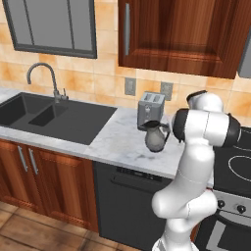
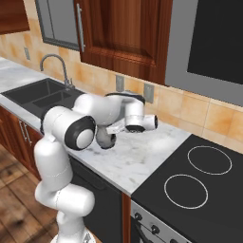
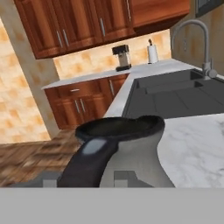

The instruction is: Move the tofu and hotdog bun from the top shelf to the second highest shelf to make space. Then, place the pitcher from the counter on the cleared top shelf.

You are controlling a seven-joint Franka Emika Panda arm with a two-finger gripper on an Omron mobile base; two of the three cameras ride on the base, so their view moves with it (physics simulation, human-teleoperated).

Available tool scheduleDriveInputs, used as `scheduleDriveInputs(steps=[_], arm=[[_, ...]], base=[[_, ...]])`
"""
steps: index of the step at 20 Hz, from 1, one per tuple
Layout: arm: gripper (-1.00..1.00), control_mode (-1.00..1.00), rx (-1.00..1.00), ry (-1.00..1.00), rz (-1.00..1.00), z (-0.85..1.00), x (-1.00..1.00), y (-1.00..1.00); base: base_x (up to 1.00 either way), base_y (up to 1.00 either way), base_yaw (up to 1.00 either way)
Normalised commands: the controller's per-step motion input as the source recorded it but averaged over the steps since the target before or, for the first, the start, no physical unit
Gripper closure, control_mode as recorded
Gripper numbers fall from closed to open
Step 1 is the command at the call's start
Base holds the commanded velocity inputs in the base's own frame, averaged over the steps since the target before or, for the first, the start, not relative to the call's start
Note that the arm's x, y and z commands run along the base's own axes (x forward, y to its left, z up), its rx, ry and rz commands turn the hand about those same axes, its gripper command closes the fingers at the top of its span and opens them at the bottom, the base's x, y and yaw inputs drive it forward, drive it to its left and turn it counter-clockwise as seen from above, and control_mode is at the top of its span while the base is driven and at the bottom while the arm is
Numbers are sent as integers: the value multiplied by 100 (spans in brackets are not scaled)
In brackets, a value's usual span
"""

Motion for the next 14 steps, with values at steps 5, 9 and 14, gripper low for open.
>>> scheduleDriveInputs(steps=[5,9,14], arm=[[100,-100,-1,-7,0,11,-53,43],[100,-100,-2,-7,-1,29,-70,47],[100,-100,-5,-1,-13,66,-68,37]], base=[[0,0,0],[0,0,0],[0,0,0]])
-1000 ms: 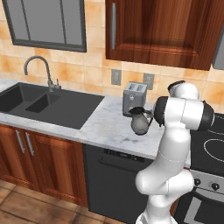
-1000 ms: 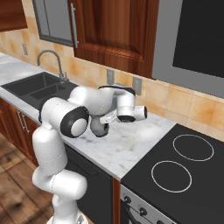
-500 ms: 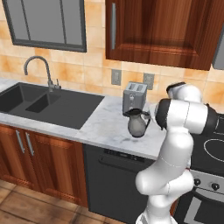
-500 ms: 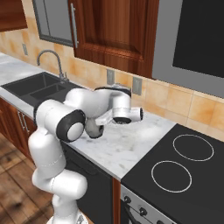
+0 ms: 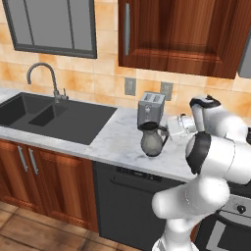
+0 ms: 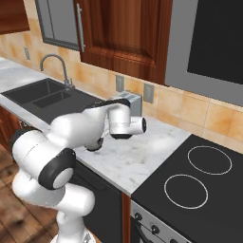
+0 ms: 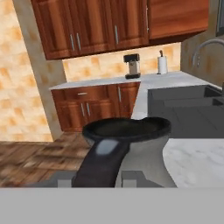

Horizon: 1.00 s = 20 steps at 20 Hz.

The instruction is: Move the tofu and hotdog bun from the top shelf to the second highest shelf to make space. Then, place the pitcher from the counter on the cleared top shelf.

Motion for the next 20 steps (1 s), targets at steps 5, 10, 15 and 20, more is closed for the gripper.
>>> scheduleDriveInputs(steps=[5,10,15,20], arm=[[100,-100,-8,0,-30,77,-52,40],[100,-100,-3,3,-41,66,-59,38],[100,-100,0,1,-42,54,-85,34],[100,-100,0,0,-35,69,-75,18]], base=[[0,0,0],[0,0,0],[0,0,0],[0,0,0]])
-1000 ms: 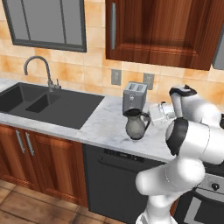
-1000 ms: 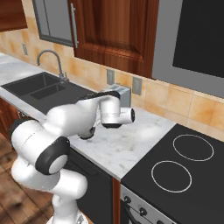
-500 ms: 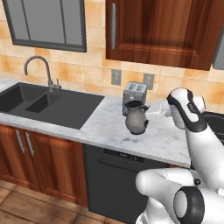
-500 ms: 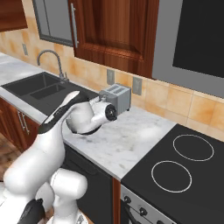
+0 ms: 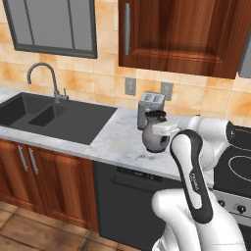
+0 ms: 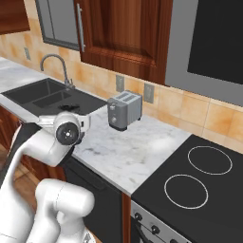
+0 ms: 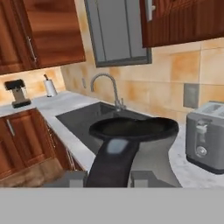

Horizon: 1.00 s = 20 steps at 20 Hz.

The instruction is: Move the tofu and hotdog bun from the top shelf to the second highest shelf to make space. Then, place the pitcher from the counter on the cleared top shelf.

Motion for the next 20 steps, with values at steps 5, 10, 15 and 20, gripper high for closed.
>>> scheduleDriveInputs(steps=[5,10,15,20], arm=[[100,-100,-2,0,-29,65,-40,0],[100,-100,-1,0,-21,52,-21,0],[100,-100,-4,0,-10,15,-14,1],[100,-100,0,0,-3,12,0,0]], base=[[0,0,0],[0,0,0],[0,0,0],[0,0,0]])
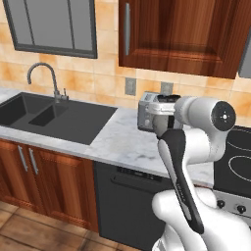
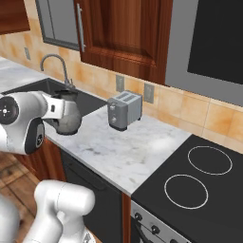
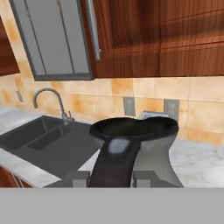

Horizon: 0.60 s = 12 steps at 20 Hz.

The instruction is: Move the tofu and hotdog bun from the top shelf to the second highest shelf to make space. Then, place the pitcher from the counter on the cleared top shelf.

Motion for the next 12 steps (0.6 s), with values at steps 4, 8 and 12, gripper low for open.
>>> scheduleDriveInputs(steps=[4,8,12], arm=[[100,-100,0,0,0,1,0,0],[100,-100,0,0,0,0,0,0],[100,100,0,0,0,0,0,0]], base=[[0,0,0],[0,0,0],[-44,0,0]])
